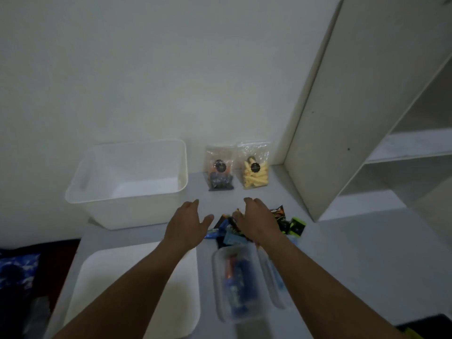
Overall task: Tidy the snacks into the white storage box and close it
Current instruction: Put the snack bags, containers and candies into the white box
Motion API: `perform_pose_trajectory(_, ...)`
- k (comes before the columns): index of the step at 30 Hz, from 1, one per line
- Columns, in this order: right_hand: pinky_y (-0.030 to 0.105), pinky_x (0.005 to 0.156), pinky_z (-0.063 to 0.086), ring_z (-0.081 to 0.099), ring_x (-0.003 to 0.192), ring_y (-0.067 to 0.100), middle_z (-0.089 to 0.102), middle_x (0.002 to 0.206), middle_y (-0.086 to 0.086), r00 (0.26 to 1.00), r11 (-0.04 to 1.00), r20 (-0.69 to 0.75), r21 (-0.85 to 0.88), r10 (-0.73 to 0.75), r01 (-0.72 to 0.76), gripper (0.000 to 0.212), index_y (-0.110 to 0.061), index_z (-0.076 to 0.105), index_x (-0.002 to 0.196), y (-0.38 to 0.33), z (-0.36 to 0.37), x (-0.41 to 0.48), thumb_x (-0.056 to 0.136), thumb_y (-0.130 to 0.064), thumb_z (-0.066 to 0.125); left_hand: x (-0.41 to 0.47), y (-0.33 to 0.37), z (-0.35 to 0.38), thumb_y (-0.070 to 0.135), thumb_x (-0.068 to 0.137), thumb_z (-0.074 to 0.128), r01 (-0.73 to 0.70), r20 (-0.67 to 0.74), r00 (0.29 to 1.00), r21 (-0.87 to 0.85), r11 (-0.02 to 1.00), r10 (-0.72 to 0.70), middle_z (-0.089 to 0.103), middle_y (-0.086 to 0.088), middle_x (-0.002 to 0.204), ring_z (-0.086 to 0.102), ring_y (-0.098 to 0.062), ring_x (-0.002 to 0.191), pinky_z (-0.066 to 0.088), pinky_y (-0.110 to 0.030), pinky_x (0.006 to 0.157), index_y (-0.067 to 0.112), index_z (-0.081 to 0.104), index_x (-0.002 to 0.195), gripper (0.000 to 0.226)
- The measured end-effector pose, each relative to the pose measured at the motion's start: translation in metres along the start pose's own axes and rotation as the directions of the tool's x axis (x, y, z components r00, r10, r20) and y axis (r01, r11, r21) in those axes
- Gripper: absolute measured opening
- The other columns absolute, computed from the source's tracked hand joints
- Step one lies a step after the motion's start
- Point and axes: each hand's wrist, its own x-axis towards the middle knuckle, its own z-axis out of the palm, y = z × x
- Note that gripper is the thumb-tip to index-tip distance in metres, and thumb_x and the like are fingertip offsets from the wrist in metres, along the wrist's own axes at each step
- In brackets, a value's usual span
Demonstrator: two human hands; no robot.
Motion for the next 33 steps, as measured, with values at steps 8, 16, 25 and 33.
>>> perform_pose_trajectory(8, 0.039, 0.087, 0.048, 0.054, 0.113, 0.033, 0.051, 0.125, 0.013, 0.999, 0.996, -0.034, -0.075, -0.043, 0.04, 0.051, -0.013, 0.046, 0.134, 0.057, -0.045, 0.112, 0.095, -0.045, 0.053, 0.105, 0.061, 0.012, 0.042, 0.094, 0.055, 0.001, -0.059, 0.998, -0.051, 0.999, -0.004, 0.047, -0.015, 0.142, 0.043, -0.03, 0.132, 0.036, -0.036, 0.105, 0.01, 0.043, 0.142, 0.059)
perform_pose_trajectory(16, 0.041, 0.092, 0.046, 0.049, 0.124, 0.036, 0.04, 0.141, 0.015, 0.995, 1.0, -0.096, 0.004, -0.017, 0.018, 0.067, -0.014, 0.027, 0.149, 0.08, -0.049, 0.204, 0.095, -0.038, 0.057, 0.192, 0.057, 0.033, 0.048, 0.087, 0.06, 0.103, -0.155, 0.981, -0.079, 0.992, -0.114, 0.052, -0.013, 0.134, 0.05, -0.032, 0.123, 0.044, -0.041, 0.099, 0.015, 0.043, 0.14, 0.065)
perform_pose_trajectory(25, 0.04, 0.093, 0.046, 0.054, 0.122, 0.035, 0.052, 0.135, 0.015, 0.958, 0.946, -0.241, 0.314, 0.155, -0.074, 0.078, -0.02, 0.021, 0.15, 0.101, -0.024, 0.267, 0.089, -0.031, 0.069, 0.253, 0.043, 0.068, 0.029, 0.083, 0.074, 0.236, -0.256, 0.912, -0.313, 0.92, -0.32, 0.051, -0.014, 0.135, 0.053, -0.032, 0.122, 0.045, -0.041, 0.098, 0.017, 0.034, 0.14, 0.071)
perform_pose_trajectory(33, 0.033, 0.078, 0.05, 0.063, 0.09, 0.024, 0.059, 0.09, -0.001, 0.916, 0.842, -0.273, 0.528, 0.295, -0.113, 0.057, -0.021, 0.049, 0.128, 0.116, -0.012, 0.282, 0.079, -0.019, 0.078, 0.263, 0.041, 0.082, 0.01, 0.083, 0.071, 0.254, -0.349, 0.817, -0.497, 0.83, -0.459, 0.064, -0.003, 0.097, 0.063, -0.025, 0.093, 0.05, -0.035, 0.083, 0.017, 0.044, 0.127, 0.052)
